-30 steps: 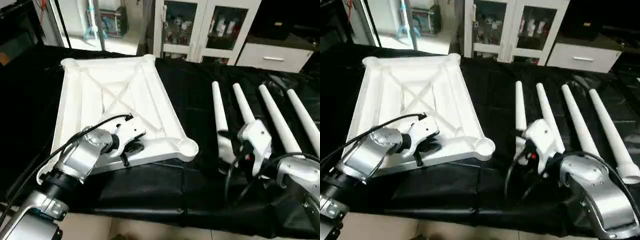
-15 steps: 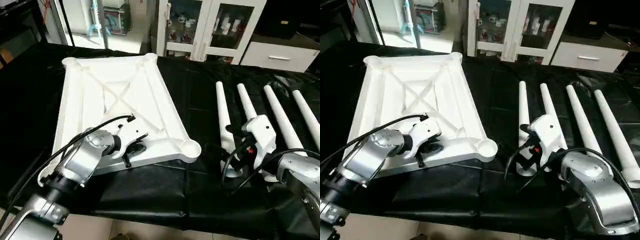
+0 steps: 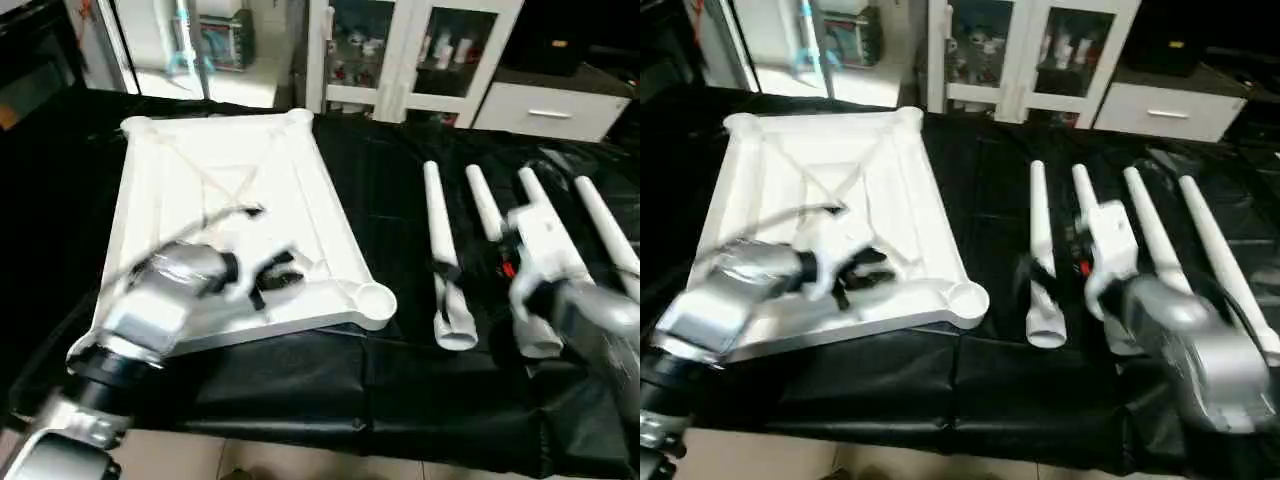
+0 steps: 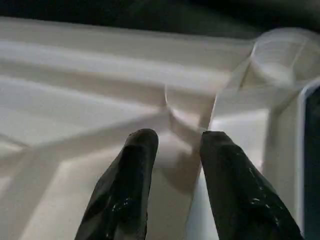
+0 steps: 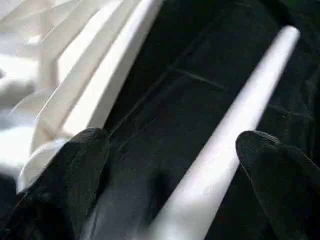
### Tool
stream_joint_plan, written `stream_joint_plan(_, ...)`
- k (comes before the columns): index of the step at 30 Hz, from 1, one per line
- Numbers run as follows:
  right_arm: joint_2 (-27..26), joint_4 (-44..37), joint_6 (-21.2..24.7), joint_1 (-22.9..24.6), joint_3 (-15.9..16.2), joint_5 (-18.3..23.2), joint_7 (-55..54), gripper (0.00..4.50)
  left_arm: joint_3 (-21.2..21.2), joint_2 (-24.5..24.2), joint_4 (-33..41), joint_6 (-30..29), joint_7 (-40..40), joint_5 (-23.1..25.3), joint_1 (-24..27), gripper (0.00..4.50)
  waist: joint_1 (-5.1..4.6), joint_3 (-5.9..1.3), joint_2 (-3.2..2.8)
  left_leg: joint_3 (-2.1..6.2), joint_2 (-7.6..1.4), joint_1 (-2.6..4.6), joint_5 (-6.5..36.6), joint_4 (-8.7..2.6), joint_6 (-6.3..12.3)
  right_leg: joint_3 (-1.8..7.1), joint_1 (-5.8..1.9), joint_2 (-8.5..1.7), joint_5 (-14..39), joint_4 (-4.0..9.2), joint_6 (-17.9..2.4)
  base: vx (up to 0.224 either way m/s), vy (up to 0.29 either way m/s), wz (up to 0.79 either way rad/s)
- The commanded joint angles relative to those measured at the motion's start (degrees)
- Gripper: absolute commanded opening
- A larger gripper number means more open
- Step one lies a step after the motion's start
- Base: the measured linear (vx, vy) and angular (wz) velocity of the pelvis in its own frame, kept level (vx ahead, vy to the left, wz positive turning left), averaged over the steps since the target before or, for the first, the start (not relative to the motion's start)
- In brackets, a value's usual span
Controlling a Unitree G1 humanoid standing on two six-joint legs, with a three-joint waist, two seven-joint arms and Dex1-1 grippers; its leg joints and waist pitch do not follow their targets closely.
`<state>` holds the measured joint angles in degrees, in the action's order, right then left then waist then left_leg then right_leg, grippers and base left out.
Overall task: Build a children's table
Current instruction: Move to table, then pick table leg
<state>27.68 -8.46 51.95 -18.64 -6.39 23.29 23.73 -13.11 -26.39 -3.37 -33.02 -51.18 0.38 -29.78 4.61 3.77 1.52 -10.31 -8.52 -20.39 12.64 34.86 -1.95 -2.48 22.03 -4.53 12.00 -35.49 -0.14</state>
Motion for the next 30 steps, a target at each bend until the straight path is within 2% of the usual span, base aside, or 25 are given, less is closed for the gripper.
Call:
stream_joint_plan(1,-0.3,3.1,1.4,-2.3,-0.8,-1.0,-2.4,4.46,2.3,0.0,1.4,2.4,-1.2,-2.4,0.1,1.78,0.27,-3.68,0.14,1.58,-4.34,0.85,2.2,-4.42,0.61,2.65,-2.22,-4.51,1.4,3.14,-16.7,0.000,0.000,0.00)
stream_joint_plan(2,-0.9,6.0,1.0,-4.5,-0.4,-2.0,-3.3,4.46,3.6,0.5,1.6,4.5,-1.3,-3.9,0.5,1.78,0.37,-3.62,0.55,1.44,-4.31,0.76,2.0,-4.46,0.50,2.67,-2.27,-4.49,1.5,3.17,-16.2,0.000,0.000,0.00)
stream_joint_plan(4,-1.6,9.6,1.4,-7.5,0.4,-2.9,-4.0,4.46,5.2,1.7,2.7,5.2,-0.6,-5.6,1.1,1.78,0.41,-3.78,0.31,1.39,-4.28,0.81,1.4,-4.37,0.35,2.63,-2.22,-4.53,0.9,2.88,-16.4,0.000,0.000,0.00)
stream_joint_plan(5,-2.0,12.0,2.3,-9.6,1.0,-3.2,-4.0,4.46,6.0,2.5,4.0,4.7,-0.1,-6.6,1.5,1.78,0.47,-3.59,0.56,1.32,-4.28,0.70,1.1,-4.41,0.42,2.66,-2.25,-4.53,0.8,2.90,-16.5,0.000,0.000,0.00)
stream_joint_plan(6,-1.9,13.6,3.1,-10.9,1.6,-3.6,-3.9,4.46,6.0,3.0,5.6,4.0,-0.2,-7.3,2.1,1.78,0.56,-3.67,0.44,1.33,-4.31,0.77,0.8,-4.36,0.39,2.67,-2.31,-4.56,0.4,2.80,-16.5,0.000,0.000,0.00)
stream_joint_plan(7,-1.9,14.4,3.4,-11.5,1.9,-3.8,-3.9,4.46,5.9,3.2,6.4,3.8,-0.2,-7.6,2.5,1.78,0.53,-3.25,0.92,1.20,-4.35,0.73,0.5,-4.47,0.73,2.71,-2.04,-4.45,0.2,2.97,-16.2,0.000,0.000,0.00)
stream_joint_plan(8,-1.8,17.1,5.2,-13.3,2.6,-4.4,-4.0,4.46,5.5,3.9,8.8,3.3,-0.1,-8.4,3.4,1.78,0.54,-3.43,0.30,1.30,-4.33,0.70,-0.7,-4.33,0.91,2.70,-2.19,-4.45,-1.2,2.63,-16.3,0.000,0.000,0.00)
stream_joint_plan(9,-1.4,19.9,6.8,-15.1,3.5,-5.4,-4.5,4.46,4.5,4.1,11.0,3.0,-0.5,-8.8,4.3,1.78,0.42,-3.53,0.05,1.37,-4.32,0.78,-1.0,-4.27,0.88,2.66,-2.22,-4.37,-1.8,2.55,-16.5,0.000,0.000,0.00)
stream_joint_plan(10,-1.2,21.5,7.5,-16.1,4.0,-5.9,-4.9,4.46,3.8,4.0,12.0,3.1,-0.8,-8.9,4.6,1.78,0.31,-3.47,0.38,1.28,-4.26,0.67,-1.5,-4.26,0.95,2.64,-2.30,-4.25,-2.5,2.66,-16.7,0.000,0.000,0.00)
stream_joint_plan(11,-1.0,22.7,8.5,-16.9,3.8,-5.8,-5.2,4.46,3.0,4.0,12.6,3.2,-1.0,-8.8,4.8,1.78,0.53,-3.49,-0.66,1.36,-4.16,0.69,-1.4,-4.19,0.54,2.68,-2.26,-4.24,-2.7,2.51,-16.7,0.000,0.000,0.00)
stream_joint_plan(12,-0.7,24.5,8.8,-17.7,3.9,-6.3,-5.4,4.46,2.1,4.2,12.6,3.9,-1.7,-9.2,5.0,1.78,0.34,-3.16,-0.76,1.19,-4.07,0.72,-0.8,-4.22,0.36,2.70,-2.00,-3.98,-2.7,2.81,-16.5,0.000,0.000,0.00)
stream_joint_plan(13,-0.4,25.3,9.0,-18.0,3.9,-6.4,-5.4,4.46,1.5,4.5,12.7,4.3,-2.1,-9.4,5.4,1.78,0.25,-3.31,0.07,1.14,-4.04,0.67,0.3,-4.26,0.03,2.72,-2.41,-3.96,-2.3,2.84,-16.6,0.000,0.000,0.00)
stream_joint_plan(14,-0.2,26.2,9.8,-18.5,3.5,-6.7,-5.9,4.46,0.8,4.6,13.0,4.3,-2.2,-9.3,5.5,1.78,0.31,-3.75,0.70,1.04,-4.09,0.71,0.0,-4.13,0.15,2.79,-2.75,-4.12,-2.6,2.71,-16.6,0.000,0.000,0.00)
stream_joint_plan(15,0.2,27.0,11.6,-19.1,3.3,-6.4,-5.5,4.46,-1.1,3.7,13.2,5.1,-3.5,-8.2,5.4,1.78,0.47,-3.47,0.65,1.13,-4.16,0.52,-1.0,-4.20,0.63,2.80,-2.66,-4.23,-2.1,2.73,-16.3,0.000,0.000,0.00)
stream_joint_plan(19,0.6,29.5,12.4,-19.3,4.2,-6.4,-3.9,4.46,-3.2,2.7,14.0,6.2,-5.1,-7.5,5.9,1.78,0.31,-3.44,0.52,1.09,-4.17,0.47,-1.0,-4.13,0.98,2.80,-2.57,-4.21,-1.4,2.72,-15.7,0.000,0.000,0.00)
stream_joint_plan(20,0.5,30.9,12.5,-19.3,4.3,-6.2,-3.2,4.46,-3.8,2.6,14.5,6.0,-5.6,-7.7,6.3,1.78,-0.08,-3.34,0.71,1.03,-4.14,0.36,-0.4,-4.15,0.89,2.84,-2.58,-4.18,-1.0,2.86,-15.8,0.000,0.000,0.00)
stream_joint_plan(21,0.5,31.7,12.6,-19.2,4.2,-6.1,-2.8,4.46,-4.3,2.5,15.0,6.0,-5.9,-7.6,6.4,1.78,-0.01,-3.41,1.17,1.04,-4.25,0.36,0.1,-4.17,1.04,2.86,-2.68,-4.46,0.5,2.81,-16.1,0.000,0.000,0.00)
stream_joint_plan(24,0.2,33.5,13.8,-19.7,4.3,-4.9,-0.5,4.46,-5.2,1.8,16.4,5.8,-6.8,-8.5,6.2,1.78,-0.23,-3.15,1.12,0.93,-4.31,0.47,1.0,-4.16,0.90,2.90,-2.39,-4.30,2.6,3.03,-16.0,0.000,0.000,0.00)
stream_joint_plan(25,0.2,33.8,14.3,-19.7,4.4,-4.3,0.6,4.46,-5.4,1.5,17.0,5.5,-7.4,-9.2,6.3,1.78,-0.35,-3.11,1.39,0.88,-4.35,0.43,1.0,-4.17,0.94,2.91,-2.34,-4.25,2.8,3.06,-15.8,0.000,0.000,0.00)
stream_joint_plan(26,0.1,34.0,15.1,-19.8,3.8,-3.3,1.6,4.46,-5.7,1.3,17.7,5.2,-7.7,-9.6,6.4,1.78,-0.56,-2.96,2.25,0.77,-4.34,0.39,1.6,-4.19,0.90,2.89,-2.31,-4.21,3.9,3.24,-15.8,0.000,0.000,0.00)
stream_joint_plan(27,-0.1,34.2,15.4,-20.0,3.3,-2.6,2.2,4.46,-6.1,1.2,18.0,5.1,-7.7,-9.5,6.3,1.78,-0.44,-2.91,2.02,0.86,-4.40,0.39,1.4,-4.23,0.98,2.93,-2.29,-4.35,4.4,3.12,-15.6,0.000,0.000,0.00)
stream_joint_plan(29,-0.2,34.5,14.8,-20.2,3.0,-2.4,2.9,4.46,-6.4,1.2,18.0,5.2,-7.5,-9.3,6.2,1.78,-0.51,-2.97,1.94,0.83,-4.42,0.37,0.2,-4.14,1.03,2.90,-2.21,-4.26,3.3,2.90,-15.5,0.000,0.000,0.00)
stream_joint_plan(30,-0.2,34.7,15.1,-20.3,3.0,-2.2,3.3,4.46,-6.5,1.2,18.0,5.2,-7.3,-9.2,6.1,1.78,-0.59,-2.99,2.15,0.79,-4.43,0.40,-0.2,-4.10,1.09,2.87,-2.15,-4.17,2.8,2.88,-15.5,0.000,0.000,0.00)
